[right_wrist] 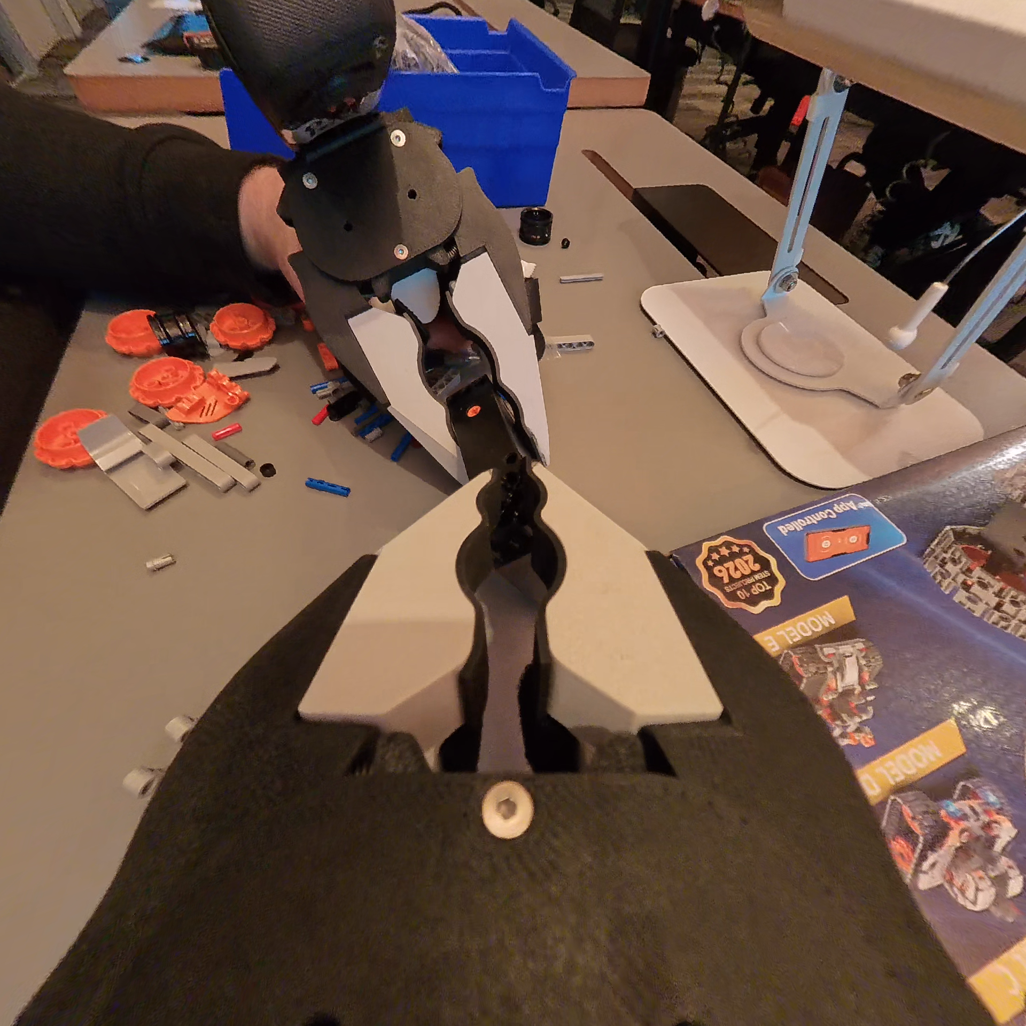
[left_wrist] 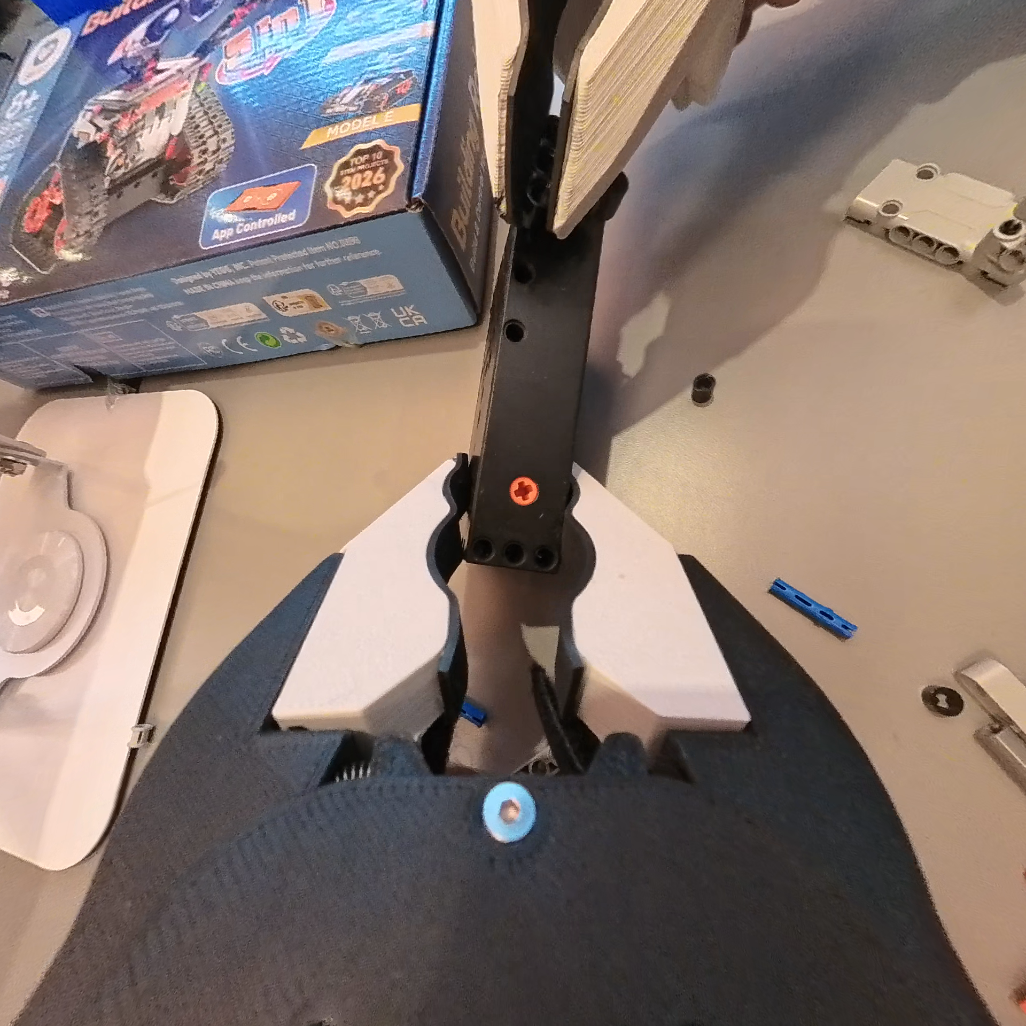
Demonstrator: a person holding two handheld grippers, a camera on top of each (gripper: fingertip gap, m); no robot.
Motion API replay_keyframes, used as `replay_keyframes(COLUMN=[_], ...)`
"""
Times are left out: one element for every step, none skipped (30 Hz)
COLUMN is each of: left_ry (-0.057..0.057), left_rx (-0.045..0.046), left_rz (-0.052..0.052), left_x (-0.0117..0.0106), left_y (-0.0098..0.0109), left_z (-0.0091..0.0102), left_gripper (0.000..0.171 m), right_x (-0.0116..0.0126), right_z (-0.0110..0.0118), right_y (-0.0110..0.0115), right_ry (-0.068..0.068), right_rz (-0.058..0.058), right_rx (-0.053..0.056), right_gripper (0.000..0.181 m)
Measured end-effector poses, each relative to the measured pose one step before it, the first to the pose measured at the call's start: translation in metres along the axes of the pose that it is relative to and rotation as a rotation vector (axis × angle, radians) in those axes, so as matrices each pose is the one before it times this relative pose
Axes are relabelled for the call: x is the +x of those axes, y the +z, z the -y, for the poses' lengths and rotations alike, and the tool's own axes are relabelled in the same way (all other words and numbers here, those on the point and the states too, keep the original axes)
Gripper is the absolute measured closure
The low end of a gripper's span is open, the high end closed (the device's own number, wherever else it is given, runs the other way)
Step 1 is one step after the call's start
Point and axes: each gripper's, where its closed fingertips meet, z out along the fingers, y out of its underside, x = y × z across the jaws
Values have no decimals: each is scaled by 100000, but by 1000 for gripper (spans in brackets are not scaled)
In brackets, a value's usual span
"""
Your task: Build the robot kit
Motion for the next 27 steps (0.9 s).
replay_keyframes(left_ry=[-408,-230,-186,-118,67,28,-99,172,328,314,118,-195,-48,65,-68,-121,-76,-56,-77,-74,71,56,-17,-94,-302,-215,-36], left_rx=[54,49,66,84,12,-13,33,37,-17,-22,28,53,12,-8,10,21,21,21,29,6,-3,14,8,0,37,13,-4], left_rz=[-322,-136,-64,-106,9,95,-61,-6,183,202,92,-146,-73,84,-16,-86,-34,-50,-82,-70,16,-28,-31,-2,-158,-149,-28], left_x=[2,-7,-9,6,3,-6,-3,22,1,12,-9,3,-5,5,-15,2,-12,1,-2,5,-7,9,6,-12,-16,-6,-3], left_y=[-5,7,0,-1,0,-1,3,0,3,8,8,-1,2,5,-5,3,-4,2,3,1,0,0,1,1,-1,4,0], left_z=[-1,7,7,-1,5,1,-2,1,6,2,0,5,-5,-2,2,-4,4,0,-2,-2,0,5,1,-6,-7,3,-4], left_gripper=[143,143,143,142,142,142,142,142,142,142,142,142,142,142,142,142,142,142,142,142,142,142,142,142,142,142,142], right_x=[7,32,0,-30,7,32,7,-22,-29,-15,27,6,12,32,30,31,12,43,4,0,-46,-61,-29,83,163,142,39], right_z=[10,22,14,-23,-14,6,3,-3,-22,-11,29,17,5,26,41,57,106,86,55,-2,-29,-20,81,167,125,101,124], right_y=[6,8,5,1,-2,14,31,28,-21,-14,3,7,-1,-5,-2,-29,-70,-58,-56,-10,4,-15,-116,-257,-338,-344,-285], right_ry=[1070,1379,894,259,-201,660,745,-240,-509,148,542,421,160,781,1840,1894,1421,1487,1175,179,-399,-382,-551,-662,-379,50,427], right_rz=[684,668,509,401,-8,-92,76,-49,89,148,-32,79,152,238,690,865,700,563,612,207,51,184,-52,-571,-787,-246,598], right_rx=[449,452,526,186,-318,-565,-377,-34,-126,-238,-37,-70,-47,151,236,422,702,633,347,-25,-400,-454,37,413,165,398,927], right_gripper=[175,175,176,176,175,175,175,175,175,175,175,175,176,175,176,175,176,176,176,176,176,176,176,176,176,176,176])
